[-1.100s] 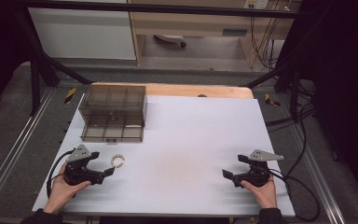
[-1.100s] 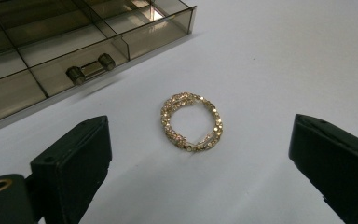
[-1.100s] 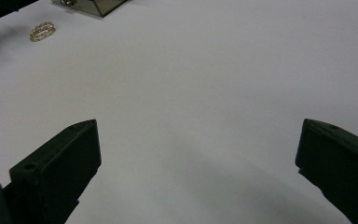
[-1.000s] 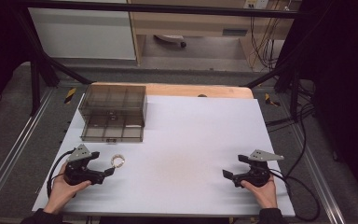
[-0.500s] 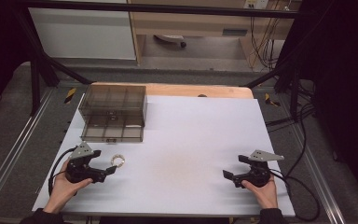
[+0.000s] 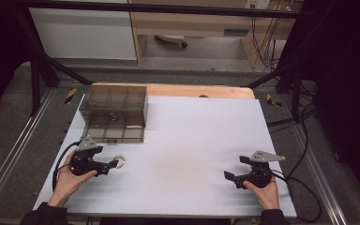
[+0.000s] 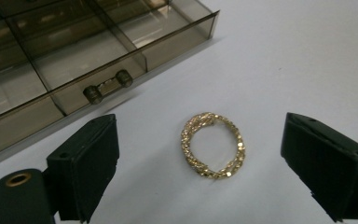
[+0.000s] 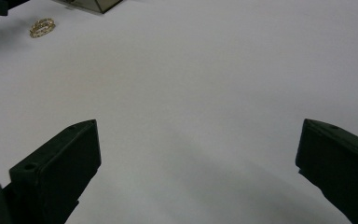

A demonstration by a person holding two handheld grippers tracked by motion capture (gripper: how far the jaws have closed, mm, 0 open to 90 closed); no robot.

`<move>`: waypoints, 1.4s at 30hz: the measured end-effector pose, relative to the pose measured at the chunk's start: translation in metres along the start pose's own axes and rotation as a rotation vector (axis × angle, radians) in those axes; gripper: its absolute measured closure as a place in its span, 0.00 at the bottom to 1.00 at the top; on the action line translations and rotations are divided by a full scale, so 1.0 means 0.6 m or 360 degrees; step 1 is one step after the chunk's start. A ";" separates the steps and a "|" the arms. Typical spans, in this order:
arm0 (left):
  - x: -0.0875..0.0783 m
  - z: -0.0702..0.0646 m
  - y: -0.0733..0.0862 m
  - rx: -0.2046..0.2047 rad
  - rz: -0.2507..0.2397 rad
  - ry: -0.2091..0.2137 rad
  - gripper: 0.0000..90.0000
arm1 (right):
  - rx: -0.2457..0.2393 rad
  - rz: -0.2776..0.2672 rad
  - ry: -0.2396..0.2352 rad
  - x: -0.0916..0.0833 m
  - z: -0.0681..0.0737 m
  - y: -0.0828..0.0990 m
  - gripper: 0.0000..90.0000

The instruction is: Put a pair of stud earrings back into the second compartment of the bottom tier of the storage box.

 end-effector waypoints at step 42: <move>0.041 0.008 0.013 -0.0038 0.0102 -0.0032 0.95 | -0.0005 0.0018 0.0000 0.001 -0.001 0.002 0.01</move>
Point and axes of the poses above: each handheld gripper's, and its own axes: x roughly forward along the jaws, y roughly out of its underside, z roughly to its left, the point moved 10 cm from there along x, roughly forward along the jaws, and after that the axes turned 4 degrees about y, right-handed, at the moved point
